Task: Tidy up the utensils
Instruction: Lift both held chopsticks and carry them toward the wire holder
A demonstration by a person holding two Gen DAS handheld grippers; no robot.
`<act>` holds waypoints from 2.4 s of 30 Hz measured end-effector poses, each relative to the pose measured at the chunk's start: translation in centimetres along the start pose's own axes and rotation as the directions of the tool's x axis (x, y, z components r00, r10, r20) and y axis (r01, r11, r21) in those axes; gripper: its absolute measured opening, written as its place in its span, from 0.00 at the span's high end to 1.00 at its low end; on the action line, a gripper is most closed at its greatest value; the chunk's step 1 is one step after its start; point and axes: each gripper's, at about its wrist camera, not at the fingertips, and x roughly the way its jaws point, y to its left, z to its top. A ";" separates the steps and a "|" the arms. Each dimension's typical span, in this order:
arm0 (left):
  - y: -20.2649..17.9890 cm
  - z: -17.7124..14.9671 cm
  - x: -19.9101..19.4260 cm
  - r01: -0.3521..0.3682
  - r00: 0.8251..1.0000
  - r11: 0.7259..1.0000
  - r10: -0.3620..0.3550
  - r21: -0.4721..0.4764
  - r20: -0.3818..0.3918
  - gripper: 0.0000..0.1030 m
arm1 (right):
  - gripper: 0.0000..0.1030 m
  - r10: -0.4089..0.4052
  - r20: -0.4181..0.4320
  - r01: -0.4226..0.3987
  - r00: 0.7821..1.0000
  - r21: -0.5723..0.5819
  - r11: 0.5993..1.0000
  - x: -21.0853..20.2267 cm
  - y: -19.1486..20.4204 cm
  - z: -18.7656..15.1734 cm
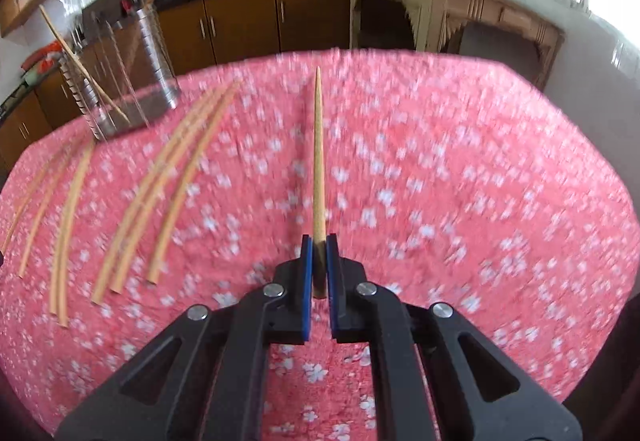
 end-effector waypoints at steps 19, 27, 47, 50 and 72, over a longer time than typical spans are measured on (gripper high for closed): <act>-0.1 -1.8 0.2 0.008 0.999 1.000 -0.008 -0.019 -0.034 0.93 | 0.86 -0.005 0.017 0.006 1.000 -0.042 0.999 -1.3 0.9 -1.6; -1.0 -2.0 0.0 0.016 0.999 1.000 -0.016 0.000 -0.038 0.84 | 0.86 -0.011 0.021 0.012 1.000 -0.044 0.999 -1.3 1.0 -1.8; 0.5 0.3 -3.8 -0.009 0.995 1.000 0.009 0.005 0.100 0.94 | 0.92 0.019 0.219 -0.008 0.976 -0.051 0.999 -6.6 0.0 -0.3; 0.8 1.2 -5.3 -0.016 0.986 1.000 0.016 -0.004 0.166 0.94 | 0.93 0.026 0.292 -0.011 0.956 -0.052 0.999 -8.5 -0.1 0.3; 2.5 9.7 -9.7 -0.019 0.887 0.992 0.073 -0.121 0.456 0.94 | 0.93 0.120 0.587 -0.138 0.801 -0.014 0.990 -16.2 -0.5 9.6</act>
